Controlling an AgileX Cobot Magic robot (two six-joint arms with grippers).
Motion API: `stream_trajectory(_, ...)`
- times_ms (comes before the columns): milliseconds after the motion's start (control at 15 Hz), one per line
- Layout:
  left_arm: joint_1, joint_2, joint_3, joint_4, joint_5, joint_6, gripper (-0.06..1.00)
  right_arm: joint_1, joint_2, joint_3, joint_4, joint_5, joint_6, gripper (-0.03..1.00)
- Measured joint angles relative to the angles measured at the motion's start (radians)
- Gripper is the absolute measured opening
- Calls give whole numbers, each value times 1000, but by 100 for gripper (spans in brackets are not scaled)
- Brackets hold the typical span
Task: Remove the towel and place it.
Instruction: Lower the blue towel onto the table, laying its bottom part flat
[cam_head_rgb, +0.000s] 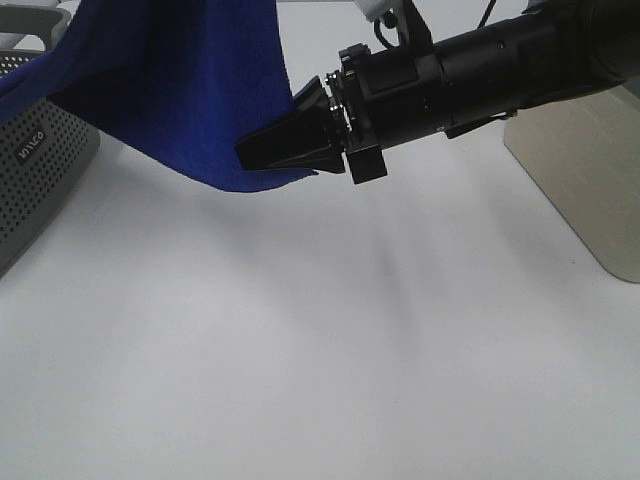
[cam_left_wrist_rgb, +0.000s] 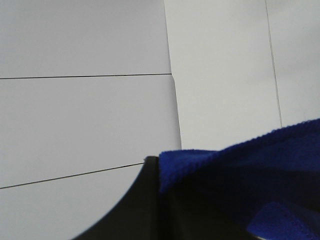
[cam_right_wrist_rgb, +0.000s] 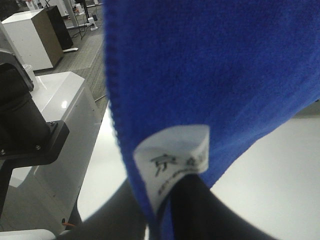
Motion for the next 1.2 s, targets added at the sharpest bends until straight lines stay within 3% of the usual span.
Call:
stream_trajectory(133,0,0,0,0,18,0,0,0,0,0,0,21,6,2)
stream_trajectory(333,0,0,0,-1,35,-2,0,0,0,0,39,14,95,2)
stream_trajectory(467,0,0,0,-3,35,-37,0,0,-2,-2,29,-90,253,2)
stream_trajectory(733,0,0,0,-10,24,-174,0,0,-80,-7,-137,-238,500,2)
stream_trajectory(867,0,0,0,-10,-25,-253,0,0,-147,-55,-292,-292,686,2)
stream_trajectory(1000,0,0,0,-10,-89,-334,0,0,-195,-152,-525,-301,912,2)
stream_trajectory(1067,4,0,0,-10,-117,-375,0,0,-212,-204,-641,-294,1034,2)
stream_trajectory(1133,37,0,0,-10,-179,-455,0,0,-239,-323,-869,-245,1233,2)
stream_trajectory(1200,52,0,0,-10,-197,-481,0,0,-246,-356,-923,-220,1278,2)
